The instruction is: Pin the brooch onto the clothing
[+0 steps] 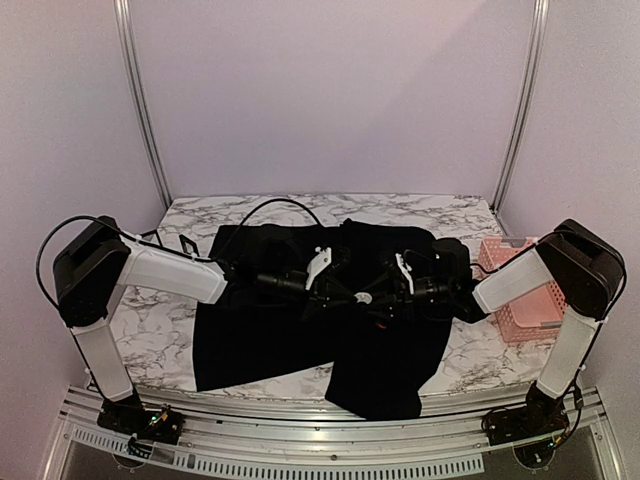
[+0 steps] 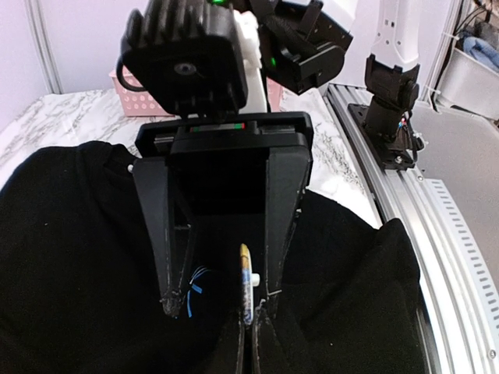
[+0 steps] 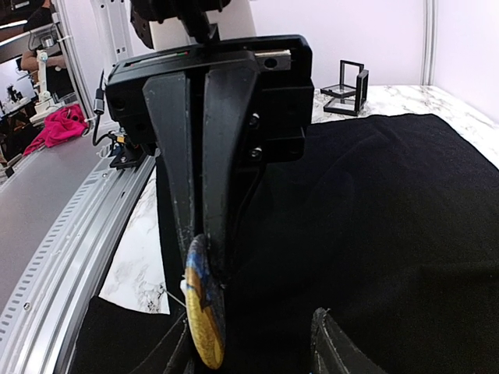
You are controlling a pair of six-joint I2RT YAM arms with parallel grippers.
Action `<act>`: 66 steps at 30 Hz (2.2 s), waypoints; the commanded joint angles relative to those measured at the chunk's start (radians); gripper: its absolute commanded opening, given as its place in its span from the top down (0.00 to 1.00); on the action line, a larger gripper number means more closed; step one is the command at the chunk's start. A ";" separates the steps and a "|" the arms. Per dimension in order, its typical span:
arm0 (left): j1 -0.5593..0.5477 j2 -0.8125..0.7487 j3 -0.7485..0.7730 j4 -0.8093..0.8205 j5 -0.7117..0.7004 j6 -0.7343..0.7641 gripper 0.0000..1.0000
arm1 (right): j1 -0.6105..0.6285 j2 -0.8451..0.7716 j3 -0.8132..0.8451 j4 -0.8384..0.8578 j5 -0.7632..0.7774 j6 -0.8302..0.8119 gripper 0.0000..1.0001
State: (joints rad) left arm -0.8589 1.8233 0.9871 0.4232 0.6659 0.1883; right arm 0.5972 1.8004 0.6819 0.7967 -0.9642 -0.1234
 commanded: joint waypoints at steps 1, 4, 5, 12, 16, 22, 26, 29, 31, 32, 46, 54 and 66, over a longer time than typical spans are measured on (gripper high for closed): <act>-0.019 -0.007 -0.015 0.029 0.017 -0.006 1.00 | 0.005 0.024 0.033 0.024 -0.026 0.017 0.55; -0.020 -0.007 -0.013 0.030 0.017 -0.005 1.00 | 0.005 0.031 0.039 0.023 -0.024 0.020 0.59; -0.020 -0.006 -0.013 0.031 0.017 -0.004 1.00 | 0.005 0.030 0.041 0.025 -0.024 0.021 0.59; -0.023 -0.005 -0.016 0.035 0.012 -0.003 1.00 | -0.003 0.036 0.041 0.063 -0.016 0.066 0.68; -0.025 -0.011 -0.024 0.033 0.007 0.009 1.00 | -0.050 0.042 0.015 0.205 -0.060 0.216 0.76; -0.032 -0.013 -0.030 0.037 -0.006 0.028 1.00 | -0.053 0.063 0.028 0.201 -0.060 0.253 0.80; -0.036 -0.011 -0.023 0.038 -0.005 0.047 1.00 | -0.052 0.061 0.051 0.108 -0.040 0.220 0.81; -0.042 -0.006 -0.018 0.028 -0.008 0.061 1.00 | -0.051 0.059 0.064 0.070 -0.033 0.199 0.81; -0.047 -0.007 -0.017 0.019 -0.013 0.077 1.00 | -0.051 0.060 0.067 0.063 -0.031 0.198 0.82; -0.048 -0.007 -0.014 0.011 -0.013 0.083 1.00 | -0.051 0.060 0.070 0.061 -0.030 0.200 0.82; -0.067 -0.027 -0.025 -0.031 -0.015 0.263 1.00 | -0.059 0.079 0.103 0.054 -0.025 0.279 0.90; -0.074 -0.039 -0.038 -0.048 -0.020 0.357 1.00 | -0.083 0.081 0.077 0.106 -0.023 0.340 0.91; -0.081 -0.042 -0.035 -0.080 -0.040 0.494 1.00 | -0.105 0.094 0.064 0.203 -0.062 0.457 0.91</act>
State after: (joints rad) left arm -0.8726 1.7973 0.9791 0.4366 0.5331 0.5484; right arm 0.5514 1.8790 0.7441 0.9249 -1.0786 0.2062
